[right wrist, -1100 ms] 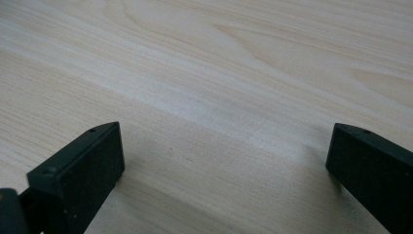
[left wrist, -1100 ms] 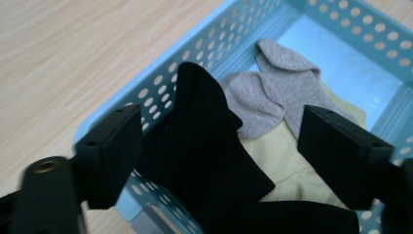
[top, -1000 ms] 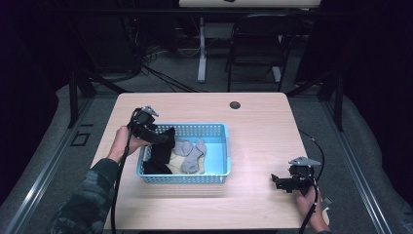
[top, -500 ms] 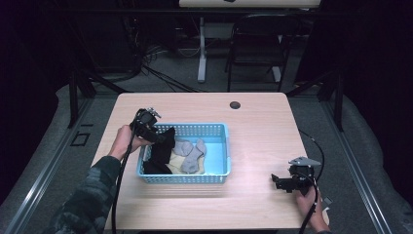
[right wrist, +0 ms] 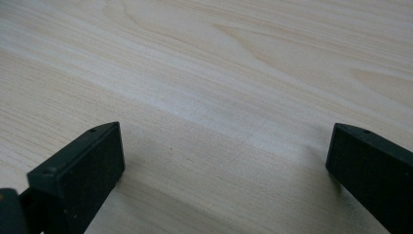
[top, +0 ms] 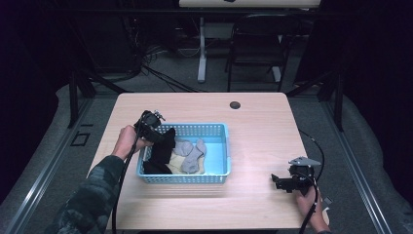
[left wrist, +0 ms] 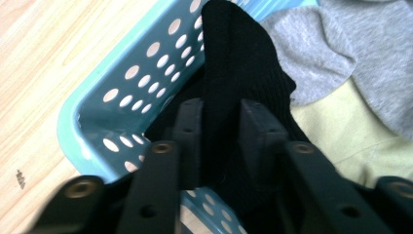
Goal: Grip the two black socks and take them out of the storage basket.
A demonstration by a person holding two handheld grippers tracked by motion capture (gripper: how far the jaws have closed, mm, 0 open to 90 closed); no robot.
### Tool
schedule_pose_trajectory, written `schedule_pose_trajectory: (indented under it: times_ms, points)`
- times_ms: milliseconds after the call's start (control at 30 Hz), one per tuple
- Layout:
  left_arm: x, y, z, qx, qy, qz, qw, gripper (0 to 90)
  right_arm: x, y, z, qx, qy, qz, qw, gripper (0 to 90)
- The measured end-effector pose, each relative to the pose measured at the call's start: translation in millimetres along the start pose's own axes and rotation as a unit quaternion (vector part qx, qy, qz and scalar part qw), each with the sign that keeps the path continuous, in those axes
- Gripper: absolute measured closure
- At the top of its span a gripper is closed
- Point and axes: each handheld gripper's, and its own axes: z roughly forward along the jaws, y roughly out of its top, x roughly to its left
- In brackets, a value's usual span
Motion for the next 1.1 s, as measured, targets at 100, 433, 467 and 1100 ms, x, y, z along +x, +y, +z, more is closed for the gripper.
schedule_pose_trajectory:
  times_ms: [100, 433, 467, 1100]
  points:
    - [0.6, -2.4, -1.7, -0.005, -0.004, -0.003, 1.0, 83.5, 0.0, 0.0, 0.1, 0.0, 0.0, 0.0, 1.0, 0.0]
    - [-5.6, -1.4, -17.5, -0.021, -0.012, 0.01, 0.9997, 86.2, 0.0, 0.0, 0.1, 0.0, 0.0, 0.0, 1.0, 0.0]
    - [-7.2, -1.3, -21.4, -0.023, -0.013, 0.013, 0.9996, 86.2, 0.0, 0.0, 0.1, 0.0, 0.0, 0.0, 1.0, 0.0]
    - [-6.0, 4.2, -58.1, -0.054, -0.02, 0.019, 0.9982, 86.2, 0.0, 0.0, 0.1, 0.0, 0.0, 0.0, 1.0, 0.0]
